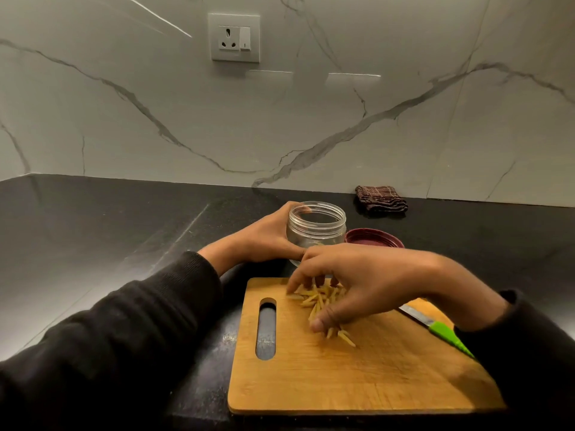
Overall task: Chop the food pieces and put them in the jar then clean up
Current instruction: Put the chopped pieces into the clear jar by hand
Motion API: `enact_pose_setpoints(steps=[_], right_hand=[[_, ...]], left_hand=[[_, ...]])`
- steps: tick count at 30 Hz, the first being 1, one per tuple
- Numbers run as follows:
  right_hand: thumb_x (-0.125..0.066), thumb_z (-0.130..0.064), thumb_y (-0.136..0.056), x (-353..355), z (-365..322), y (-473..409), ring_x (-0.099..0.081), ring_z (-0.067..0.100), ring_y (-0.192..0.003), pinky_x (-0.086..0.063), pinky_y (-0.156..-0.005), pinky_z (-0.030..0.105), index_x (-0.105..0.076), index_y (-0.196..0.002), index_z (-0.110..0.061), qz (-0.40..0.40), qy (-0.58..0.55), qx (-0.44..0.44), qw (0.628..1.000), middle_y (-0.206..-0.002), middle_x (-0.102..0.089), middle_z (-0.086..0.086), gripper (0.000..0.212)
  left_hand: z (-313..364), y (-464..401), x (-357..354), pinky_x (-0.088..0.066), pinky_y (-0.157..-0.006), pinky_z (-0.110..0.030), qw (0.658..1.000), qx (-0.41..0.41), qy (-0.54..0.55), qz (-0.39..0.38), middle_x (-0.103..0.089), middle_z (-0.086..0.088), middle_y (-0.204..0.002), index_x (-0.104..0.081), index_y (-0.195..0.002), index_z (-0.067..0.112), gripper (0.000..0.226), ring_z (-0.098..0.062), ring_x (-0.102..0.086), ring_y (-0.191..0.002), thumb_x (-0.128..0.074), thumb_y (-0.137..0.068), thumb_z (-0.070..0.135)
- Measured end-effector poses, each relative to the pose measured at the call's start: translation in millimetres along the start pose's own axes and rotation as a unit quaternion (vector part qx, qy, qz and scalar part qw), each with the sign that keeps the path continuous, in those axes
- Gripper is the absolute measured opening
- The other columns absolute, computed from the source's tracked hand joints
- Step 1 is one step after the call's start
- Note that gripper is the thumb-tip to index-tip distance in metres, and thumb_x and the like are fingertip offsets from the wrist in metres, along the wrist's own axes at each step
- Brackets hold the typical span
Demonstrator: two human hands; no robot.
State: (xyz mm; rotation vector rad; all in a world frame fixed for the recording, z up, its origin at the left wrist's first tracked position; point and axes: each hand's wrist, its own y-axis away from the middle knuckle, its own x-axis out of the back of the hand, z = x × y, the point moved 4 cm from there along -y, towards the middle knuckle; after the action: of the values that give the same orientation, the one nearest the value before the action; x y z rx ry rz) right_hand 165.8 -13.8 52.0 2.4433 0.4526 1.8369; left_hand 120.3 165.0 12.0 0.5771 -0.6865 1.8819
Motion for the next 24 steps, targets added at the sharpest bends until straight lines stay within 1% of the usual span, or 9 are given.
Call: enact_pose_setpoints(steps=[3,7,11,13,15,17,19,22,24], right_hand=[[-0.074,-0.044,-0.087,3,0,2,-0.053,0.003,-0.108,-0.052,-0.093,0.029,-0.059,-0.126,-0.034,0.005,0.004,-0.004,1.0,-0.118,-0.054,-0.017,0.042],[-0.072,-0.048,-0.087,8,0,6,-0.052,0.001,-0.112,-0.051,-0.093,0.023,-0.053,-0.133,-0.035,0.011,-0.011,-0.007,1.0,-0.123,-0.053,-0.018,0.051],[-0.079,-0.049,-0.081,-2,-4,3,-0.047,0.002,-0.12,-0.051,-0.097,0.03,-0.051,-0.131,-0.045,-0.042,-0.023,0.0,0.999,-0.132,-0.045,-0.019,0.057],[-0.078,-0.043,-0.085,-3,-5,2,-0.048,0.002,-0.116,-0.052,-0.095,0.031,-0.055,-0.124,-0.042,-0.043,-0.018,0.01,0.999,-0.126,-0.046,-0.019,0.045],[-0.073,-0.036,-0.09,-1,-5,2,-0.05,0.001,-0.108,-0.051,-0.092,0.028,-0.061,-0.117,-0.034,-0.026,-0.001,0.019,0.999,-0.118,-0.05,-0.019,0.03],[-0.07,-0.034,-0.093,3,-3,3,-0.051,0.0,-0.107,-0.05,-0.094,0.03,-0.063,-0.115,-0.033,-0.009,0.011,0.018,1.0,-0.117,-0.053,-0.018,0.024],[-0.072,-0.04,-0.091,6,-1,7,-0.048,0.001,-0.115,-0.049,-0.1,0.034,-0.06,-0.122,-0.038,-0.021,0.0,0.006,1.0,-0.125,-0.051,-0.017,0.034],[-0.08,-0.046,-0.081,6,1,14,-0.04,0.005,-0.128,-0.047,-0.104,0.034,-0.047,-0.134,-0.049,-0.091,-0.024,-0.03,0.995,-0.139,-0.038,-0.019,0.063],[-0.081,-0.043,-0.08,3,-1,15,-0.038,0.008,-0.128,-0.049,-0.102,0.034,-0.043,-0.134,-0.052,-0.116,-0.015,-0.032,0.993,-0.14,-0.032,-0.019,0.067]], left_hand=[[-2,-1,0,-0.043,-0.11,-0.03,1.0,-0.001,0.0,0.003,-0.053,0.009,-0.137,-0.031,-0.147,0.025,0.095,-0.002,-0.052,-0.126,-0.09,-0.072,0.028],[-1,0,0,-0.043,-0.11,-0.032,1.0,-0.002,0.001,-0.001,-0.053,0.01,-0.136,-0.031,-0.146,0.026,0.094,-0.002,-0.052,-0.126,-0.09,-0.072,0.027],[1,1,0,-0.045,-0.109,-0.031,1.0,-0.006,-0.008,0.001,-0.053,0.009,-0.136,-0.032,-0.147,0.024,0.094,-0.002,-0.053,-0.125,-0.089,-0.073,0.028],[1,0,0,-0.044,-0.109,-0.032,1.0,-0.004,-0.008,0.004,-0.053,0.01,-0.135,-0.032,-0.146,0.024,0.094,-0.003,-0.053,-0.125,-0.089,-0.072,0.029],[2,1,-1,-0.043,-0.111,-0.033,1.0,-0.003,-0.006,0.005,-0.052,0.011,-0.135,-0.032,-0.145,0.026,0.093,-0.003,-0.052,-0.125,-0.089,-0.072,0.03],[2,1,-1,-0.042,-0.112,-0.035,1.0,-0.002,-0.003,0.005,-0.052,0.01,-0.136,-0.032,-0.145,0.026,0.093,-0.003,-0.051,-0.126,-0.089,-0.072,0.029],[2,1,0,-0.042,-0.112,-0.036,1.0,-0.001,0.0,0.003,-0.052,0.008,-0.137,-0.032,-0.145,0.026,0.093,-0.004,-0.051,-0.126,-0.089,-0.072,0.029],[4,2,-1,-0.042,-0.113,-0.039,1.0,0.001,-0.002,0.0,-0.052,0.008,-0.137,-0.031,-0.145,0.026,0.094,-0.006,-0.051,-0.127,-0.089,-0.071,0.032],[5,2,-1,-0.042,-0.113,-0.04,1.0,0.001,-0.004,0.003,-0.051,0.009,-0.137,-0.031,-0.144,0.028,0.095,-0.006,-0.05,-0.127,-0.089,-0.069,0.035]])
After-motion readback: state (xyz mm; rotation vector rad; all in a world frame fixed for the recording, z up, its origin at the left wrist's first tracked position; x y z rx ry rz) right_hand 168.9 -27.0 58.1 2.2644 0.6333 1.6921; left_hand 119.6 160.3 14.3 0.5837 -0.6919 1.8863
